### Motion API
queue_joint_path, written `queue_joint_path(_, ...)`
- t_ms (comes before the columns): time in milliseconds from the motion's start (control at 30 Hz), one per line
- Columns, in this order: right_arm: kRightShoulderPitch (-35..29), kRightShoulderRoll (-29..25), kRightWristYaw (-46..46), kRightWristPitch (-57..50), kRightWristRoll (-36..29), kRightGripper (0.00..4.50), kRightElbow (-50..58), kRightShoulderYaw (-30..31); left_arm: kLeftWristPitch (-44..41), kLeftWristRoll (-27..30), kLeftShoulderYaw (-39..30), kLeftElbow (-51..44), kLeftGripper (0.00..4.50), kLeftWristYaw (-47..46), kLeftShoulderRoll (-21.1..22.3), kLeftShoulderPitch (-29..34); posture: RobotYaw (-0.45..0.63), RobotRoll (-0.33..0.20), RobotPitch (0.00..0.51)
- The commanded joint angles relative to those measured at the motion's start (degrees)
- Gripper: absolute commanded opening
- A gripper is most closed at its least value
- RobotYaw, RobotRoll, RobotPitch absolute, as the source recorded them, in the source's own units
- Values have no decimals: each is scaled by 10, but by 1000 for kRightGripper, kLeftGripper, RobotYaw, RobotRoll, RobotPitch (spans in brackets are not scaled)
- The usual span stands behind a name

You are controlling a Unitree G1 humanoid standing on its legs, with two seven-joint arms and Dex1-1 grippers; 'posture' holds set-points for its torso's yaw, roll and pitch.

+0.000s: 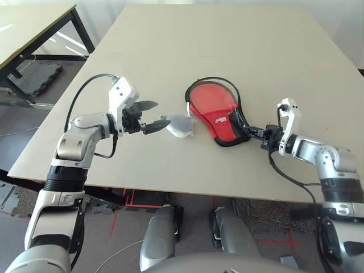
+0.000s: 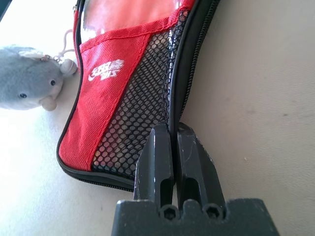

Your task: Store the ping-pong paddle in its case and zip it.

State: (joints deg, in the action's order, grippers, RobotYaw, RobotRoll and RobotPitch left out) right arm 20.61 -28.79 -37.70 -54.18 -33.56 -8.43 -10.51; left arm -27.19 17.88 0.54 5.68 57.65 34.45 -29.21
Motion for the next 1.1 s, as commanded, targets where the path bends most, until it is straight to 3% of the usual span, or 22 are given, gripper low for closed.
queue_joint_path(33,-34,-20,-9,-33,-13,19,18,-10,4,-2,8,12,4500,1,-2,-7,82,0,129)
queue_joint_path(400,-127,-88,-51,-96,-80,19,113,-49,9,-4,16,24,4500,3,-6,-13,64,0,134)
queue_joint_path(667,-252,-135,-96,-124,-135,19,190,-82,15,-7,21,32,4500,6,-7,-18,44,0,134)
queue_joint_path(1100,-298,-145,-100,-138,-169,19,228,-75,25,-8,28,48,4500,8,-11,-26,43,0,129)
